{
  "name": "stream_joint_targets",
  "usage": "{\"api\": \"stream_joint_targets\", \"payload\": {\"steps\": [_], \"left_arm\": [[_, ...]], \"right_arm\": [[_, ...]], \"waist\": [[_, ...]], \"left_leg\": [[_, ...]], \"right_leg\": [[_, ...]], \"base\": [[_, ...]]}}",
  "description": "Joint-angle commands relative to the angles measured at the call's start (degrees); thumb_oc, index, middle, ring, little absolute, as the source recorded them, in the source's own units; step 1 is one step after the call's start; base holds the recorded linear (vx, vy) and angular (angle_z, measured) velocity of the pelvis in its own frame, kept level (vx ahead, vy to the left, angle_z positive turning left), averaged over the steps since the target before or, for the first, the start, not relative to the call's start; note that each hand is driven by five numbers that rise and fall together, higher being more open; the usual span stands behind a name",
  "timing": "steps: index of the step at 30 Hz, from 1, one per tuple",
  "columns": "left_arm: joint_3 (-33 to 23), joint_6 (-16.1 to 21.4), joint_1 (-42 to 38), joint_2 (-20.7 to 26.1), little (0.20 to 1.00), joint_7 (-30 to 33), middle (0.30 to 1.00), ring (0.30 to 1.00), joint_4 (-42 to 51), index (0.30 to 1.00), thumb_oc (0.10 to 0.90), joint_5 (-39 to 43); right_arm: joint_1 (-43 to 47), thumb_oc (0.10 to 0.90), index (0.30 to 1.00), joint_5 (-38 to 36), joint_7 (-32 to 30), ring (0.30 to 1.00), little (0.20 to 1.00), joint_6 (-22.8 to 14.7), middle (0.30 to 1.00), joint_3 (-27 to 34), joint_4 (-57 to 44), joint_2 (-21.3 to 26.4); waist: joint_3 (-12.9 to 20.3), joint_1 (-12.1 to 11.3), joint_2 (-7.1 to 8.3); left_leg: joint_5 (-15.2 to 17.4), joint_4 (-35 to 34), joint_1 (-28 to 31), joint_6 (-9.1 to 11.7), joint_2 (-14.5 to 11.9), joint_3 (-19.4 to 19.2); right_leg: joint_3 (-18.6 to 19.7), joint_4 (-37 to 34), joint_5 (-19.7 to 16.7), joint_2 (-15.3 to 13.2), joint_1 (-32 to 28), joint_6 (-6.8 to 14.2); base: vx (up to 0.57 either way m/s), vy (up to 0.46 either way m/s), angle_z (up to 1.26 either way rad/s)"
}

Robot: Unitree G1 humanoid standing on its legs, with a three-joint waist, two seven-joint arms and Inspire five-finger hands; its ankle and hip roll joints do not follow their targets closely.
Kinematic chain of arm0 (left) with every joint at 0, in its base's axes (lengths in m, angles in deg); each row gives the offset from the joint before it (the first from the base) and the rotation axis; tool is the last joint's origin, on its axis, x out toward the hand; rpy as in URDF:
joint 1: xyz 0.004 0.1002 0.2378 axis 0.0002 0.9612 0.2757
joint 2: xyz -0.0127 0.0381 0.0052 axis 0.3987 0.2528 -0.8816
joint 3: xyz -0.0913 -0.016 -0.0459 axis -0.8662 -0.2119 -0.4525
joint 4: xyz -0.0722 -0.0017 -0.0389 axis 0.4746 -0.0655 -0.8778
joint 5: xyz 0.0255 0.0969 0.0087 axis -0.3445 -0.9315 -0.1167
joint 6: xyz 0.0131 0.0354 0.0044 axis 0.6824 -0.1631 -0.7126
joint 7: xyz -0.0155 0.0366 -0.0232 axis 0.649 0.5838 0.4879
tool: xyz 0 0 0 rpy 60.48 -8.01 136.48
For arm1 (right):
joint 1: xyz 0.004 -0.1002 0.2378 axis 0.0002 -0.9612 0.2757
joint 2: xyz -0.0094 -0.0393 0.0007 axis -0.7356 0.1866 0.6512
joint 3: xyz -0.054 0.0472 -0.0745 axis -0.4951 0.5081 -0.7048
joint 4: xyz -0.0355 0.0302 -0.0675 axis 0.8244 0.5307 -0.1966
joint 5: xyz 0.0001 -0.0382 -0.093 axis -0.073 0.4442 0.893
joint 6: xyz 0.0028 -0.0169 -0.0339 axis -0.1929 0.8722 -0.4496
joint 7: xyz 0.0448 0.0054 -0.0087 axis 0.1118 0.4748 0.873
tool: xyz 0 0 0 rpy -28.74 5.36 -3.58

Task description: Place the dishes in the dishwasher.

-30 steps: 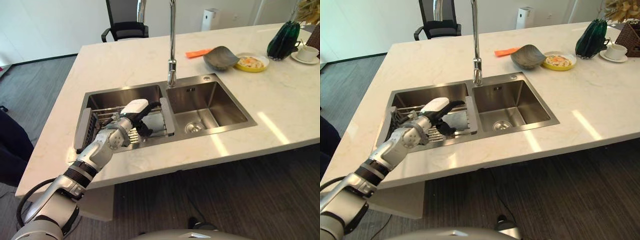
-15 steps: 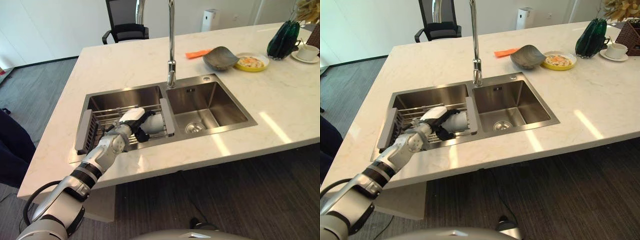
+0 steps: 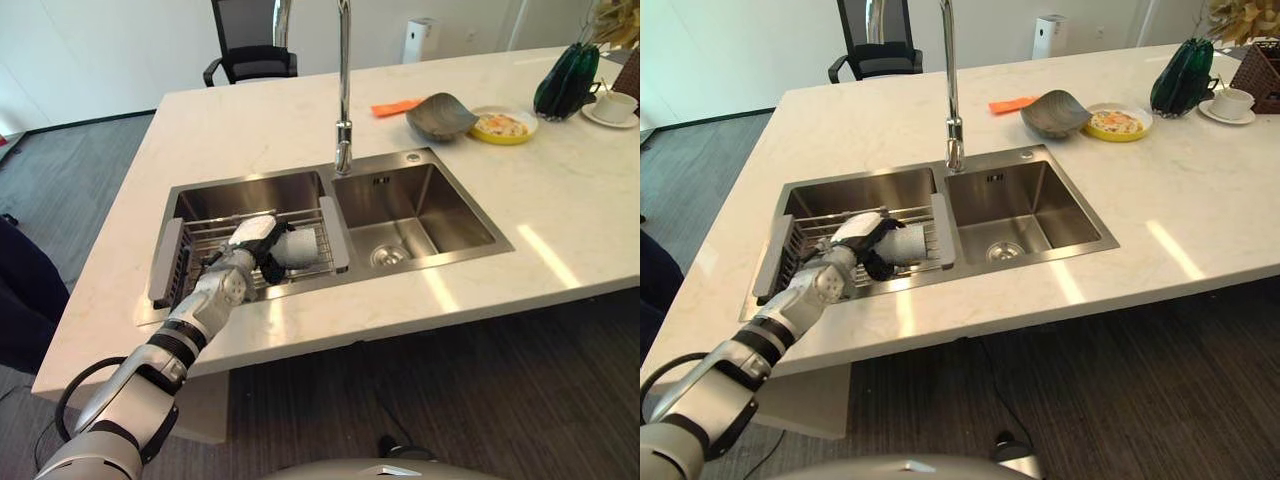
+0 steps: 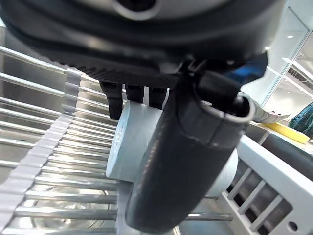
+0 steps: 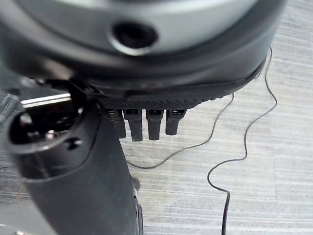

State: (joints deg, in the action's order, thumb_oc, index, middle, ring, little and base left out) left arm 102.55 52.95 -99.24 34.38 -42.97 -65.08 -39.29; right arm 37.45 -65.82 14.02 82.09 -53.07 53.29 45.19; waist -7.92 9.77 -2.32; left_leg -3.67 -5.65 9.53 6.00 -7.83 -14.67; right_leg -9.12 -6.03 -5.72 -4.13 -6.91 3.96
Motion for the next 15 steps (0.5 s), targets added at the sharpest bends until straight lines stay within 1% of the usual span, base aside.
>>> {"api": "stream_joint_targets", "payload": {"steps": [1, 6, 8, 9, 10, 11, 13, 14, 15], "left_arm": [[0.48, 3.77, -8.88, 2.59, 0.3, 2.95, 0.3, 0.3, 2.27, 0.3, 0.4, 1.54], [-1.25, 4.68, -8.01, 2.91, 0.3, 4.92, 0.3, 0.3, 5.99, 0.3, 0.4, 3.59], [-4.79, 5.92, -6.93, 3.1, 0.3, 8.37, 0.3, 0.3, 9.98, 0.3, 0.4, 6.58], [-4.79, 5.92, -6.93, 3.1, 0.3, 8.37, 0.3, 0.3, 9.98, 0.3, 0.4, 6.58], [-6.64, 6.36, -6.16, 2.79, 0.3, 9.78, 0.3, 0.3, 11.53, 0.3, 0.4, 8.35], [-10.38, 7.26, -4.36, 2.53, 0.3, 12.12, 0.3, 0.3, 14.73, 0.3, 0.4, 11.97], [-10.65, 7.13, -4.01, 2.63, 0.3, 12.03, 0.3, 0.3, 15.08, 0.3, 0.4, 12.01], [-15.46, 8.38, -1.39, 1.1, 0.3, 14.65, 0.3, 0.3, 19.6, 0.3, 0.4, 17.72], [-15.46, 8.38, -1.39, 1.1, 0.3, 14.65, 0.3, 0.3, 19.6, 0.3, 0.4, 17.72]], "right_arm": [[2.48, 0.8, 0.9, -0.39, -1.27, 0.9, 0.9, -0.84, 0.9, -2.12, 2.04, 1.48], [2.5, 0.8, 0.9, -0.26, -1.81, 0.9, 0.9, -0.95, 0.9, -2.02, 2.26, 1.14], [2.58, 0.8, 0.9, -0.21, -2.24, 0.9, 0.9, -1.11, 0.9, -1.85, 2.32, 0.67], [2.58, 0.8, 0.9, -0.21, -2.24, 0.9, 0.9, -1.11, 0.9, -1.85, 2.32, 0.67], [2.65, 0.8, 0.9, -0.21, -2.5, 0.9, 0.9, -1.1, 0.9, -1.76, 2.4, 0.47], [2.62, 0.8, 0.9, -0.19, -3.05, 0.9, 0.9, -1.15, 0.9, -1.3, 2.4, 0.22], [2.61, 0.8, 0.9, -0.19, -3.06, 0.9, 0.9, -1.15, 0.9, -1.44, 2.4, 0.31], [2.47, 0.8, 0.9, -0.46, -3.69, 0.9, 0.9, -0.93, 0.9, -0.72, 2.43, -0.06], [2.47, 0.8, 0.9, -0.46, -3.69, 0.9, 0.9, -0.93, 0.9, -0.72, 2.43, -0.06]], "waist": [[-0.94, 0.27, 1.27], [-0.79, -0.12, 1.4], [-0.81, -0.48, 1.64], [-0.81, -0.48, 1.64], [-0.78, -0.59, 1.76], [-0.81, -0.83, 1.98], [-0.76, -0.67, 1.92], [-0.75, -1.07, 2.25], [-0.75, -1.07, 2.25]], "left_leg": [[5.32, 0.64, 1.1, 0.57, 0.88, 0.68], [5.4, 0.64, 1.08, 0.54, 0.94, 0.8], [5.39, 0.64, 1.01, 0.56, 0.92, 0.92], [5.39, 0.64, 1.01, 0.56, 0.92, 0.92], [5.41, 0.64, 0.98, 0.57, 0.9, 0.98], [5.46, 0.64, 0.88, 0.56, 0.95, 1.18], [5.47, 0.64, 0.88, 0.56, 0.94, 1.19], [5.5, 0.64, 0.66, 0.5, 1.05, 1.5], [5.5, 0.64, 0.66, 0.5, 1.05, 1.5]], "right_leg": [[-4.0, 1.03, 6.85, -4.06, -2.22, 5.25], [-4.14, 1.03, 6.87, -4.08, -2.36, 5.25], [-4.23, 1.03, 6.89, -4.07, -2.37, 5.21], [-4.23, 1.03, 6.89, -4.07, -2.37, 5.21], [-4.26, 1.03, 6.92, -4.09, -2.36, 5.19], [-4.34, 1.03, 6.92, -4.1, -2.32, 5.21], [-4.35, 1.03, 6.93, -4.09, -2.34, 5.22], [-4.55, 1.03, 6.86, -4.1, -2.2, 5.19], [-4.55, 1.03, 6.86, -4.1, -2.2, 5.19]], "base": [[0.0, 0.0, 0.0], [0.0, 0.0, 0.0], [0.0, 0.0, 0.0], [0.0, 0.0, 0.0], [0.0, 0.0, 0.0], [0.0, 0.0, 0.0], [0.0, 0.0, 0.0], [0.0, 0.0, 0.0], [0.0, 0.0, 0.0]]}}
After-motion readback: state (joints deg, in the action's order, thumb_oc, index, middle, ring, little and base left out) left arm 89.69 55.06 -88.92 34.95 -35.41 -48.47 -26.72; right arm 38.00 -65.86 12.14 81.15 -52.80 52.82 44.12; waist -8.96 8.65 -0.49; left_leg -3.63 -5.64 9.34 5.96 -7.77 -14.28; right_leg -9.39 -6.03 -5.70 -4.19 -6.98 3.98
